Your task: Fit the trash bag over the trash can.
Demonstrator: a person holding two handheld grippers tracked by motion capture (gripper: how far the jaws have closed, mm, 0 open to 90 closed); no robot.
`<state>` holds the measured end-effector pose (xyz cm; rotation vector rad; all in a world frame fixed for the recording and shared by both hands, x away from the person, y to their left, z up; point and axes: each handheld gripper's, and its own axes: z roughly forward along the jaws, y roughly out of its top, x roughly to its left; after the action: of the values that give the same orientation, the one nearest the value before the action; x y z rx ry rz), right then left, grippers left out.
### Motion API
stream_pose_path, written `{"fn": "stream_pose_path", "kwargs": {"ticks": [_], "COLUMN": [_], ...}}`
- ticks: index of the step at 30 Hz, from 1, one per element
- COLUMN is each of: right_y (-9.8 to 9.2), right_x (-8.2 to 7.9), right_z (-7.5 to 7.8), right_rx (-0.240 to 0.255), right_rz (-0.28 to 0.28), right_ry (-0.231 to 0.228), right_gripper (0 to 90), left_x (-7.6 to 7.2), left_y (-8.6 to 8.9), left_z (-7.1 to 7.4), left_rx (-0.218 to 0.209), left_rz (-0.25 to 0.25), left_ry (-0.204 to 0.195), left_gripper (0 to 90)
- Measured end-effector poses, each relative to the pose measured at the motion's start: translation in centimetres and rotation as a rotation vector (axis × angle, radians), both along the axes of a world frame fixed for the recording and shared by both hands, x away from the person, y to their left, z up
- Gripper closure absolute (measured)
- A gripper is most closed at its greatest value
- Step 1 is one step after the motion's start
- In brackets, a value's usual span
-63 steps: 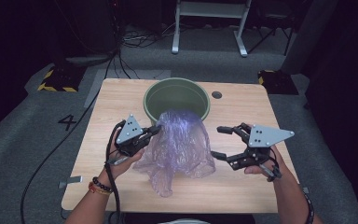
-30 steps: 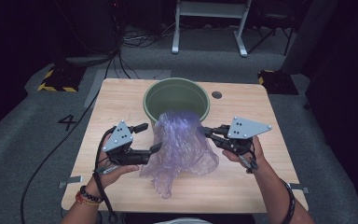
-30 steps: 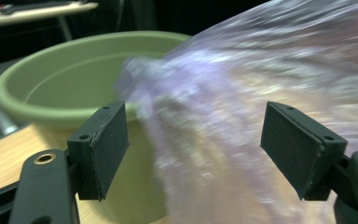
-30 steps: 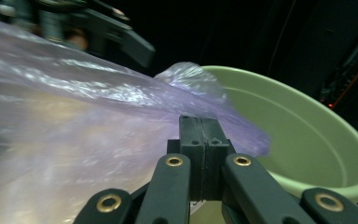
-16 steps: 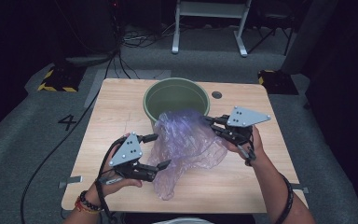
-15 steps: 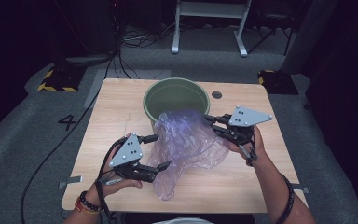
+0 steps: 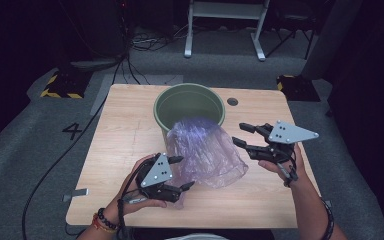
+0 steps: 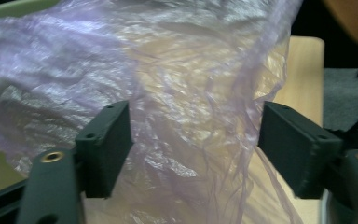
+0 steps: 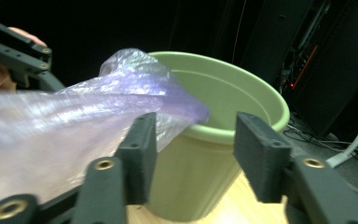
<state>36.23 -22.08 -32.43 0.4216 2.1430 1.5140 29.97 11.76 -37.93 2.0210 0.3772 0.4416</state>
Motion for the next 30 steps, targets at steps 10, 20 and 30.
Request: {"fn": "stream_pose_path", "kwargs": {"ticks": [10,20,30], "right_y": [-2.3,-2.6,0.6], "right_x": [-2.3,-5.7,-4.8], "right_z": [-0.4,-2.2,-4.0], "right_rx": [0.040,-0.026,-0.048], "right_rz": [0.038,0.146,0.085], "right_ry": [0.022,-0.004,0.002], "right_gripper": [28.4,22.1,64.1], "left_x": [0.7,0.9,1.0], "left_y": [0.8,0.3,0.6], "left_z": [0.2,0.3,0.5], "left_rx": [-0.040,-0.030,-0.042], "left_rz": [0.030,0.025,0.037], "left_ry": [-0.045,-0.058,-0.063], "left_gripper": [75.1,87.0,85.4]}}
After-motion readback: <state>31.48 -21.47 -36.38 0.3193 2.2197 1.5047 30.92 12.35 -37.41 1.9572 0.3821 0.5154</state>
